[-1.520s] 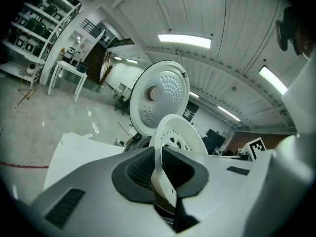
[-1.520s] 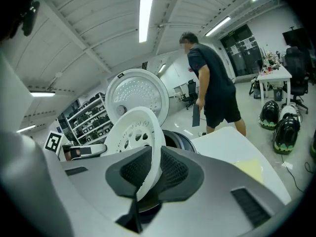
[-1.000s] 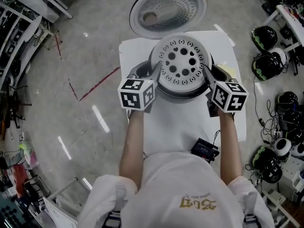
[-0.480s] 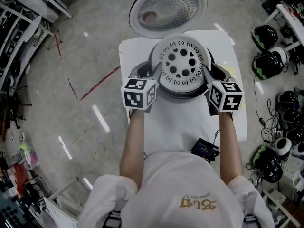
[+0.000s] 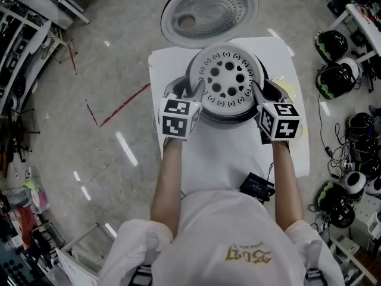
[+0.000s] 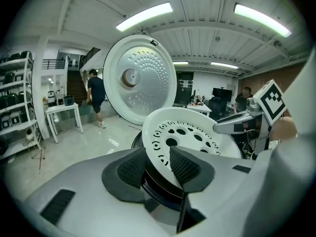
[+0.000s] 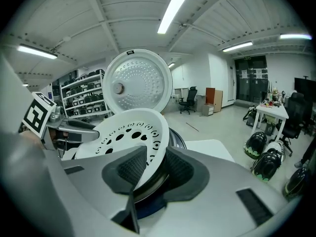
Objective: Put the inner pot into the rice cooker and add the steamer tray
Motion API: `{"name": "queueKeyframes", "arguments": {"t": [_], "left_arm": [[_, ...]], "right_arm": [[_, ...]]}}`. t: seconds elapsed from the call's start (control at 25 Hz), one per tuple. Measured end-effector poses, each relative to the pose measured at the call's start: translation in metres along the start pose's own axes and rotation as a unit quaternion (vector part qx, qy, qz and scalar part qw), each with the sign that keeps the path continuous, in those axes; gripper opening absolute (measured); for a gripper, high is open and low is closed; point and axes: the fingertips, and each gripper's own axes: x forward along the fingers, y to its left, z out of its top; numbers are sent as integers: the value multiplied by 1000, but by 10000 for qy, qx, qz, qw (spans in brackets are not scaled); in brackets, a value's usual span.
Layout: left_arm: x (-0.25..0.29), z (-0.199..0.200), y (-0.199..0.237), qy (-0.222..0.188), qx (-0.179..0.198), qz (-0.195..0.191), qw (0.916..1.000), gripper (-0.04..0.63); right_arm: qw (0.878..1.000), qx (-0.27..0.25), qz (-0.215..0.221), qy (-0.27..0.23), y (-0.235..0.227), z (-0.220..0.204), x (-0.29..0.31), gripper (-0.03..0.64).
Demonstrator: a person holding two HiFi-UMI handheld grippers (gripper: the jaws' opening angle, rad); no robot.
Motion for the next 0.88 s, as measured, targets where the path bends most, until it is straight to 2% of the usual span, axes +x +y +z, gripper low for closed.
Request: {"name": "queueKeyframes", "arguments": {"t": [0.2,0.36,0.56,0.88], "left_arm": [[3,-2,3,76,292,149,9994,166],[4,0,0,144,468,206,9986,178],[5,-12,-5,343,1146,417,9919,187],[3,-11,-5,258,1104,389,9928,189]], "right_arm": [[9998,-151,-152,-28,1,3,1,132],[9974,-562,-444,9,-1,2,2,145],[9894,-1249,-739,99,3,-6,0,118],[9908,-1159,-702,43,3,-6,-3,118]]}}
